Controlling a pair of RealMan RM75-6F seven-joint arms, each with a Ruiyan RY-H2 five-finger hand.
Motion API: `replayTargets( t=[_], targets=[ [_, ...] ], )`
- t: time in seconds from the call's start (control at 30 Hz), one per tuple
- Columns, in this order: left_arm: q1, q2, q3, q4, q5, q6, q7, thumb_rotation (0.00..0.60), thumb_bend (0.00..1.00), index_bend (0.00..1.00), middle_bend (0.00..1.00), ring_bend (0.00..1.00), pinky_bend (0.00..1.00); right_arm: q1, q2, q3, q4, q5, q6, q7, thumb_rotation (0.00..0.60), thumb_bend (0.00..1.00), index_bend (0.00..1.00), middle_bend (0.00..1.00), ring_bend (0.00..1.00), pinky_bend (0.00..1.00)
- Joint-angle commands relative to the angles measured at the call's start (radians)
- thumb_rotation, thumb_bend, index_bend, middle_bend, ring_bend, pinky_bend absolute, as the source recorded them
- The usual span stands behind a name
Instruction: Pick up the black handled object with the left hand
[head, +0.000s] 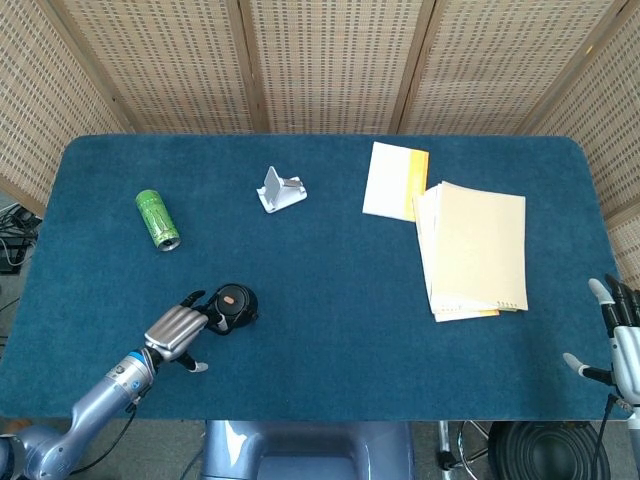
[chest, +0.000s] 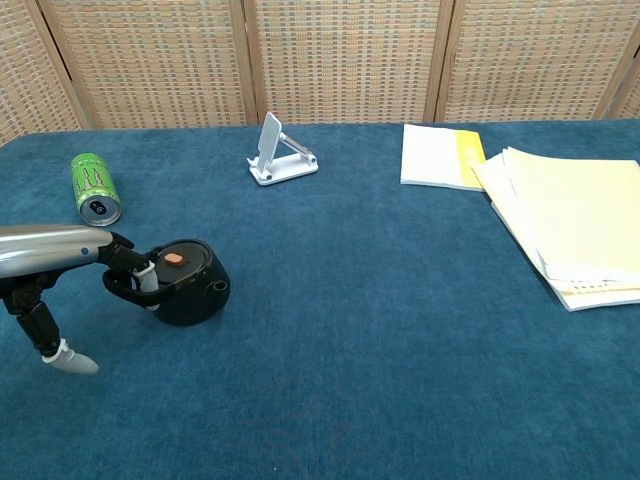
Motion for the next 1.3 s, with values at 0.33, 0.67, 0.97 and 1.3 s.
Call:
replayTargets(
  t=[0.33,0.67,0.97,1.3],
  targets=[
    [0.001,-0.031,0.008,0.038,-0.015,-0.008,-0.016,0.600,0.00,0.37,0.35,0.32,0.00,0.003,-0.002,-0.001,0.001,0.003,-0.007,0.000,0.600,0.00,0.00,0.00,0.00,0.00],
    [-0.014,-0.061,-0.003,0.065,-0.036,-0.011,0.004,0.600,0.00,0.45,0.46,0.36,0.00,0.004,0.001,-0.001,0.002,0.004,-0.013,0.008,0.600,0.00,0.00,0.00,0.00,0.00],
    [-0.012,-0.092,-0.007,0.075,-0.055,0.018,0.039,0.600,0.00,0.95,0.86,0.52,0.00,0.005,0.002,-0.001,0.002,0.005,-0.013,0.012,0.600,0.00,0.00,0.00,0.00,0.00],
    [0.022,-0.092,-0.009,0.099,0.088,0.136,-0.011,0.600,0.00,1.00,1.00,0.68,0.07,0.003,0.004,-0.002,0.000,0.003,-0.010,0.015,0.600,0.00,0.00,0.00,0.00,0.00]
  ],
)
